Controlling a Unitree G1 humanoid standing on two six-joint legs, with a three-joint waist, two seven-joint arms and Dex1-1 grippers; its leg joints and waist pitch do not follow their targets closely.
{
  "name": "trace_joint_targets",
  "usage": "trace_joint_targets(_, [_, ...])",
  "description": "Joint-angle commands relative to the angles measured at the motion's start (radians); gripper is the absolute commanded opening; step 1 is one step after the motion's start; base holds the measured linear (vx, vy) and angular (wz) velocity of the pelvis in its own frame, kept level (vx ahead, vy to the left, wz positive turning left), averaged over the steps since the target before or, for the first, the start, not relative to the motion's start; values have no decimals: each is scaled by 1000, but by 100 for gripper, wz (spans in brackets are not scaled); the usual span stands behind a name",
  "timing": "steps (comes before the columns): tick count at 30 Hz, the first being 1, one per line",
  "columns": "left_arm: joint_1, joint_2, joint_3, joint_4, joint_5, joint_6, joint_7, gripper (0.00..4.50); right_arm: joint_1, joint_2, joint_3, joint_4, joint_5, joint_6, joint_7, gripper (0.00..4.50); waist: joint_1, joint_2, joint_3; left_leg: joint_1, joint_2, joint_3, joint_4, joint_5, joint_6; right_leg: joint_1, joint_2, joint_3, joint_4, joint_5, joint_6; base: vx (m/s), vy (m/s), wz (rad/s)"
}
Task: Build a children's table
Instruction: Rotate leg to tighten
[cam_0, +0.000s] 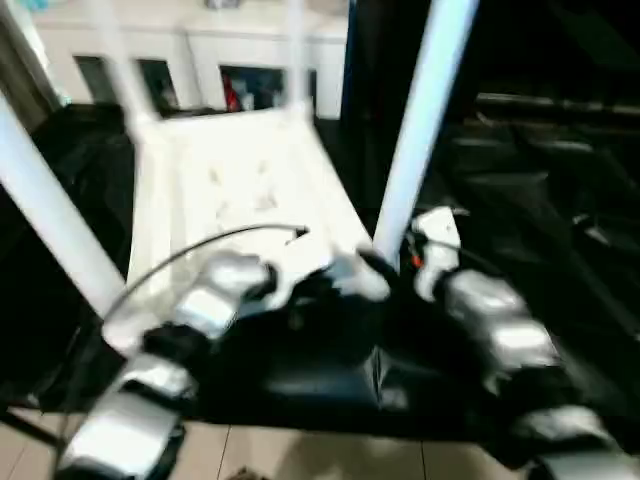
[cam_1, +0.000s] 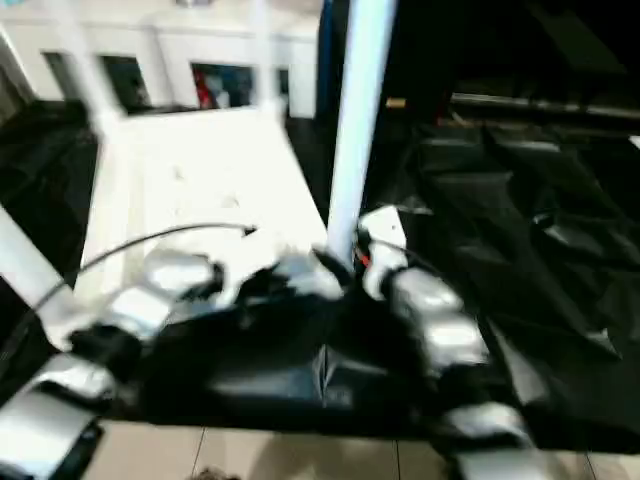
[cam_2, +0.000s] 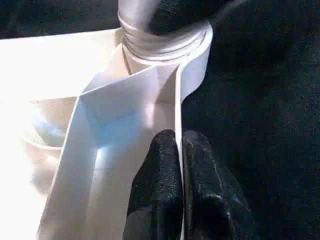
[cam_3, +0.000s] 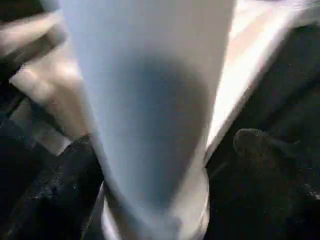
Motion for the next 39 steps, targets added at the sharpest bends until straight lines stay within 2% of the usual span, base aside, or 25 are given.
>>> trace_joint_targets(1, [35, 11, 11, -43, -76, 6, -90, 0, 20, -53, 33, -54, 5, 20, 111, 424, 3, -13, -55, 23, 66, -36, -72, -249, 40, 36, -77, 42, -81, -240, -197, 0, 0, 0])
trace_joint_targets(5, [42, 32, 9, -68, -89, 20, -145, 0, 27, -77, 53, -75, -7, 25, 155, 424, 1, -13, -57, 22, 66, -34, -69, -237, 39, 30, -77, 43, -78, -217, -213, 0, 0, 0])
trace_joint_targets(13, [48, 32, 11, -82, -95, 24, -149, 0, -3, -45, 54, -51, -3, 29, 132, 424, 2, -14, -59, 23, 66, -34, -67, -211, 39, 32, -77, 42, -74, -181, -224, 0, 0, 0])
trace_joint_targets(28, [56, 36, 14, -82, -83, 38, -142, 0, 3, -35, 59, -28, -23, 20, 139, 291, 3, -12, -60, 22, 65, -33, -64, -199, 44, 34, -76, 41, -71, -156, -231, 0, 0, 0])
trace_joint_targets(30, [51, 29, 15, -70, -72, 41, -112, 0, 5, -21, 49, -14, -25, 0, 112, 279, 0, -12, -59, 22, 64, -33, -65, -209, 39, 33, -77, 42, -72, -166, -231, 0, 0, 0])
trace_joint_targets(31, [36, 11, 17, -36, -48, 52, -47, 0, 4, 15, 20, 20, -15, -12, 50, 276, -3, -12, -59, 23, 64, -34, -66, -218, 33, 32, -78, 42, -73, -179, -229, 0, 0, 0])
trace_joint_targets(33, [10, -24, 27, 17, -24, 61, 53, 0, -1, 68, -14, 79, -18, -17, -68, 273, -10, -14, -54, 25, 62, -33, -68, -252, 22, 24, -77, 44, -82, -245, -220, 0, 0, 0])
trace_joint_targets(34, [-3, -46, 30, 41, -15, 68, 100, 0, -2, 98, -28, 103, -21, -14, -132, 271, -11, -15, -51, 28, 60, -36, -70, -281, 2, 25, -81, 44, -89, -309, -207, 0, 0, 0])
trace_joint_targets(36, [-25, -85, 33, 76, 3, 88, 187, 0, -6, 153, -44, 134, -41, -6, -264, 271, -16, -14, -52, 27, 61, -42, -75, -288, -17, 27, -82, 43, -91, -353, -186, 0, 0, 0])
trace_joint_targets(37, [-43, -117, 32, 100, 16, 105, 249, 0, -12, 200, -52, 154, -55, -4, -364, 270, -19, -14, -52, 32, 61, -42, -76, -300, -22, 24, -79, 42, -93, -356, -180, 0, 0, 0])
trace_joint_targets(39, [-56, -147, 29, 117, 28, 113, 301, 0, -24, 237, -59, 174, -72, 8, -458, 270, -23, -15, -52, 30, 59, -42, -76, -298, -25, 23, -79, 44, -94, -351, -177, 0, 0, 0])
